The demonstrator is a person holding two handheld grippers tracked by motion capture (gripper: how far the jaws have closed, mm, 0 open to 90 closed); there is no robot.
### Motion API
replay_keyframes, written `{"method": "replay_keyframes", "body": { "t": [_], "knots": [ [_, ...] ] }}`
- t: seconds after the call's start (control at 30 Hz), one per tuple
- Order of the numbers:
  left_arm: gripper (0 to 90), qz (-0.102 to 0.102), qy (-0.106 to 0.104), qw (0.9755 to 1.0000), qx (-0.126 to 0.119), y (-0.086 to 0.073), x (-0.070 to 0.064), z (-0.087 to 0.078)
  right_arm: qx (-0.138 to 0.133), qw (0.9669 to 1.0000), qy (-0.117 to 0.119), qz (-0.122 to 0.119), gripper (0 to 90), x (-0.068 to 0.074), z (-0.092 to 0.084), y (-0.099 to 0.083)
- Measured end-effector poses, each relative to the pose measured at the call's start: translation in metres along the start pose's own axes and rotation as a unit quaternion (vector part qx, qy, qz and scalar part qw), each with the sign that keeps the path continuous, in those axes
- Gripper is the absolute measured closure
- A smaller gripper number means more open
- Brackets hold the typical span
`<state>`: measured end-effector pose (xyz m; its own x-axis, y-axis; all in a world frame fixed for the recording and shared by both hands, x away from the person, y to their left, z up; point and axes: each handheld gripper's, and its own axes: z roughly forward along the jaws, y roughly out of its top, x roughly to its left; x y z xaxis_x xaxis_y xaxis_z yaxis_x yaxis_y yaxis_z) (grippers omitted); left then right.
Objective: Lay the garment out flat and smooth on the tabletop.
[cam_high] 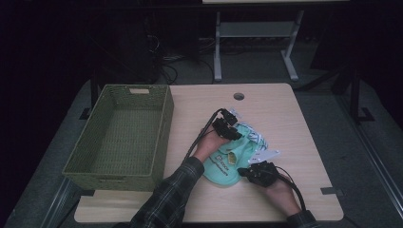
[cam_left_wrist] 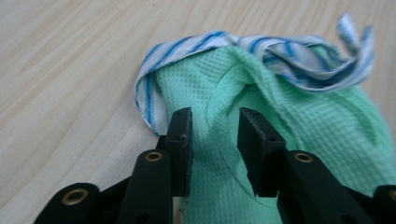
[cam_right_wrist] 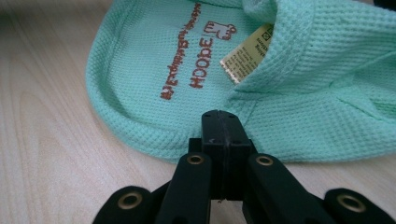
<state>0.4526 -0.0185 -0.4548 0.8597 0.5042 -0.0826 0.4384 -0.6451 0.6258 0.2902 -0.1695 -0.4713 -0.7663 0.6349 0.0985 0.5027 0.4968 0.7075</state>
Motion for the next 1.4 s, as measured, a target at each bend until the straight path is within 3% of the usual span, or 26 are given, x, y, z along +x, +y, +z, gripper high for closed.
{"method": "replay_keyframes", "body": {
  "t": [0.17, 0.4, 0.57, 0.8, 0.87, 0.93, 1.0, 1.1, 1.23, 1.3, 1.4],
  "knots": [
    [85.9, 0.006, 0.000, 0.9999, 0.008, -0.001, 0.000, 0.002, 0.000, 1.0000, 0.001, 0.001, 89.9, 0.000, 0.000, 0.000],
    [88.1, 0.001, 0.007, 1.0000, 0.001, 0.003, 0.005, -0.007, 0.002, 1.0000, 0.000, 0.002, 90.0, 0.000, 0.000, 0.000],
    [88.2, 0.002, 0.034, 0.9994, -0.005, 0.008, 0.018, -0.019, 0.004, 1.0000, 0.003, 0.004, 90.0, -0.001, -0.001, 0.000],
    [88.1, -0.003, 0.062, 0.9981, -0.001, 0.004, 0.033, -0.023, 0.005, 1.0000, 0.001, 0.003, 90.0, 0.000, -0.001, 0.000],
    [87.5, -0.007, 0.062, 0.9981, 0.001, 0.001, 0.036, -0.022, 0.006, 1.0000, 0.002, 0.003, 90.0, -0.001, -0.001, 0.000],
    [86.5, -0.008, 0.057, 0.9983, -0.004, -0.001, 0.036, -0.022, 0.005, 1.0000, 0.003, 0.003, 90.0, -0.001, -0.001, 0.000],
    [80.2, -0.006, 0.054, 0.9985, -0.004, -0.004, 0.036, -0.025, 0.005, 1.0000, 0.003, 0.002, 90.0, -0.001, -0.001, 0.000],
    [76.5, -0.005, 0.054, 0.9985, -0.010, -0.012, 0.030, -0.036, 0.005, 1.0000, 0.003, 0.002, 90.0, -0.001, -0.001, 0.000],
    [81.5, -0.004, 0.052, 0.9986, -0.011, -0.019, 0.025, -0.045, 0.006, 1.0000, 0.002, 0.002, 90.0, -0.001, -0.001, 0.000],
    [87.4, -0.005, 0.049, 0.9988, -0.003, -0.028, 0.019, -0.052, 0.005, 1.0000, 0.002, 0.002, 90.0, 0.000, -0.001, 0.000],
    [89.3, -0.011, 0.048, 0.9987, 0.008, -0.038, 0.016, -0.056, 0.005, 1.0000, 0.002, 0.002, 90.0, 0.000, -0.001, 0.000]
  ]
}}
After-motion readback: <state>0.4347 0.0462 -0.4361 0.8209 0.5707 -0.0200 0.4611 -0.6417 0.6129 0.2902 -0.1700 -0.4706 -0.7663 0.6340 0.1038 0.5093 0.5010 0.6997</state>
